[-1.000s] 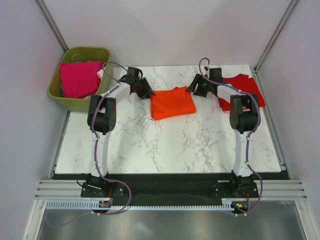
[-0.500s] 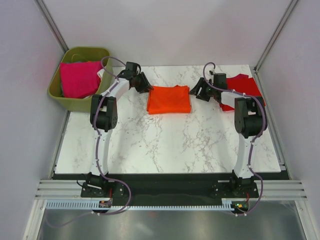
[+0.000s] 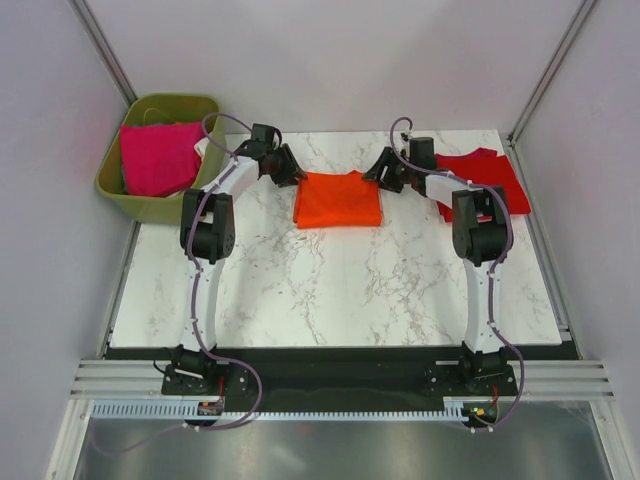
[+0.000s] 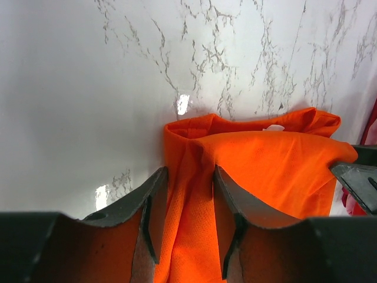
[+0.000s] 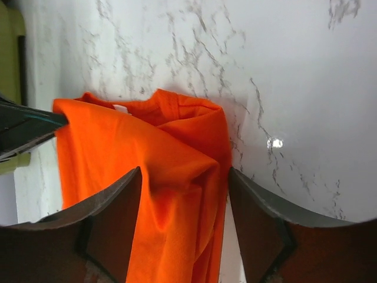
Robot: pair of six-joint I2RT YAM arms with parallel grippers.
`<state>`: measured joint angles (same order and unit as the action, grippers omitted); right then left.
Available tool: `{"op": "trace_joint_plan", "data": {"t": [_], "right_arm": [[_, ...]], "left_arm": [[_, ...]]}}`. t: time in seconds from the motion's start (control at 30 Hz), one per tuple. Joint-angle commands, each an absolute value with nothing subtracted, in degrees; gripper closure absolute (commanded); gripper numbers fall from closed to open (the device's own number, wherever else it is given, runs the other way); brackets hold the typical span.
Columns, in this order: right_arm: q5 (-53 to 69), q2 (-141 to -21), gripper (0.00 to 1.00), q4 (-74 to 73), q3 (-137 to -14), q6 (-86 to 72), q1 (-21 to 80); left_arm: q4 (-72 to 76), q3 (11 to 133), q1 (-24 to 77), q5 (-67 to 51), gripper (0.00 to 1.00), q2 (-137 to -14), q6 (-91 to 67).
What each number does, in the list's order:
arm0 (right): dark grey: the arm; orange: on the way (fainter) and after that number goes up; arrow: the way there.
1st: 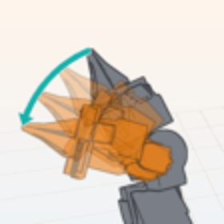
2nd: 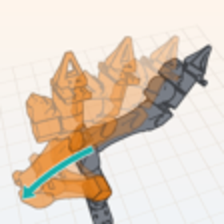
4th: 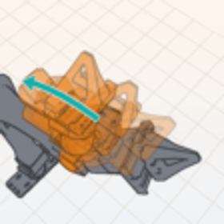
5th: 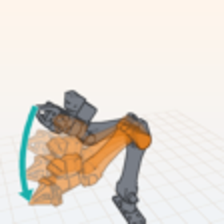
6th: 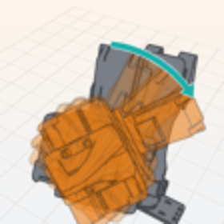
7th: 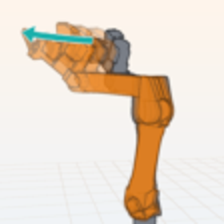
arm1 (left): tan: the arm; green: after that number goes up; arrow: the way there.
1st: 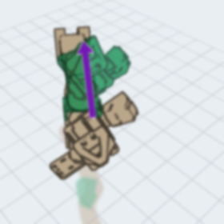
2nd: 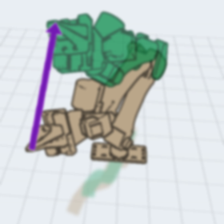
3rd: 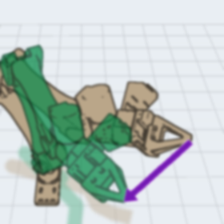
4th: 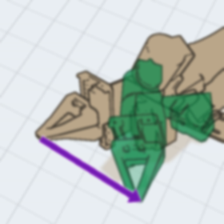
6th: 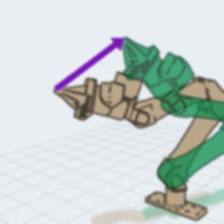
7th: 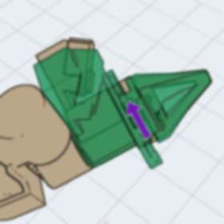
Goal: Fold and stack the t-shirts
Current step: Fold the tshirt
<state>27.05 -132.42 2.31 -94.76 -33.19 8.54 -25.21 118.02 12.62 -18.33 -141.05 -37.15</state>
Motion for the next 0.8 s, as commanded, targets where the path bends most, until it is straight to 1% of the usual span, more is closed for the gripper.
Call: {"op": "trace_joint_plan", "data": {"t": [0.0, 0.1, 0.3, 0.4, 0.53, 0.6, 0.73, 0.77], "right_arm": [[25.06, -135.78, 0.34, -2.54, -99.92, -32.43, 9.23], [23.47, -137.28, 0.36, -4.39, -101.07, -31.99, 9.32], [21.01, -138.69, 0.34, -6.68, -102.74, -30.59, 9.32], [20.22, -139.39, 0.35, -8.34, -103.88, -29.62, 9.75], [13.73, -137.38, 0.33, -10.99, -102.66, -26.81, 10.98], [12.83, -136.67, 0.33, -10.99, -101.96, -26.11, 11.16], [14.15, -137.11, 0.35, -10.99, -102.04, -25.84, 11.16], [14.67, -137.28, 0.36, -11.07, -102.04, -25.84, 11.25]], "left_arm": [[-24.08, 119.0, 12.74, -19.25, 0.56, -142.12, -34.89], [-23.99, 119.0, 12.66, -19.34, 0.56, -142.12, -34.89], [-23.91, 118.74, 12.74, -19.16, 0.56, -141.94, -34.63], [-23.99, 118.74, 12.74, -19.16, 0.56, -142.03, -34.63], [-23.99, 117.86, 12.74, -18.9, 0.56, -141.25, -34.72], [-23.91, 116.73, 12.74, -18.2, 0.54, -140.63, -34.98], [-22.94, 114.53, 13.01, -17.32, 0.42, -138.69, -34.54], [-22.85, 114.26, 13.01, -16.97, 0.41, -138.08, -34.37]]}}
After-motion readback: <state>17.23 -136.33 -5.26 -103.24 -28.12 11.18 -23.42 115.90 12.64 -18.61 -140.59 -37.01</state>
